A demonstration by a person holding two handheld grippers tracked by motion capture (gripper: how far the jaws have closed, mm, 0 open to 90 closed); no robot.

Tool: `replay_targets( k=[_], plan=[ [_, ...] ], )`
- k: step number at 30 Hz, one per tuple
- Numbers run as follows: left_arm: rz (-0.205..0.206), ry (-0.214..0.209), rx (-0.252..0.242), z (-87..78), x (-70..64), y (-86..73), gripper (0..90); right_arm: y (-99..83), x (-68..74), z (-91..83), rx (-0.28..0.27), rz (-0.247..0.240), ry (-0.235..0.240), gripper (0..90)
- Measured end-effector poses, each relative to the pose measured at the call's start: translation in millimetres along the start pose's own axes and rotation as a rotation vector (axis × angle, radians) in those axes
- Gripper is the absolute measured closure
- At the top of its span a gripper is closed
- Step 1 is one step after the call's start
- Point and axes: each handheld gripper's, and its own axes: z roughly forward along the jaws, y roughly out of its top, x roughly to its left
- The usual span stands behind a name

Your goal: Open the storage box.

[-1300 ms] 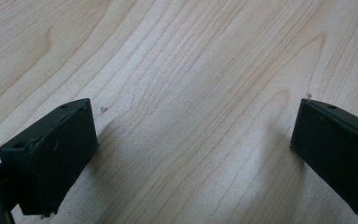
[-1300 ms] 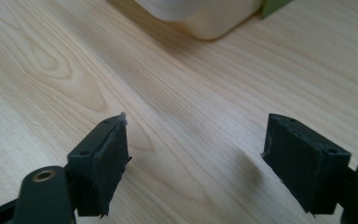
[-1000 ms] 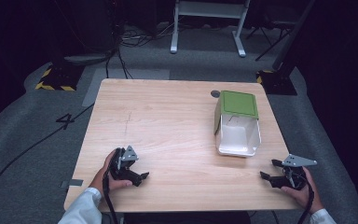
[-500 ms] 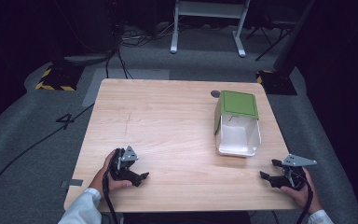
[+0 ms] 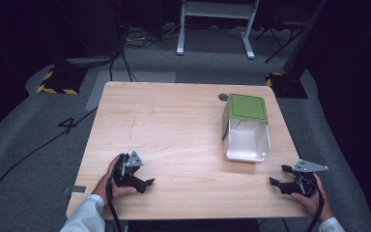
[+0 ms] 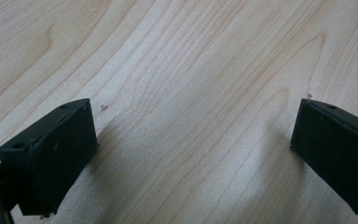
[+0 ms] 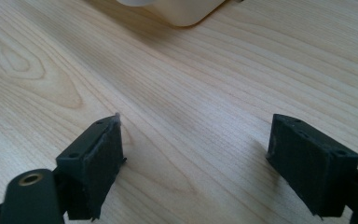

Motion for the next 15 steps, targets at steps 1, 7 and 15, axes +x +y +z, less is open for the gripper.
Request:
replay_targets(
  k=[1,7,15],
  plan=[
    [0.000,0.000,0.000,0.0,0.0,0.0,0.4,0.0,0.0,0.0,0.000,0.000,-0.001,18.0],
    [0.006,-0.003,0.000,0.2,0.7,0.3,0.2,0.0,0.1,-0.1,0.000,0.002,-0.004,18.1],
    [0.003,0.000,0.001,0.4,0.8,0.7,0.2,0.0,-0.2,-0.1,0.000,0.009,-0.009,18.1]
  ],
)
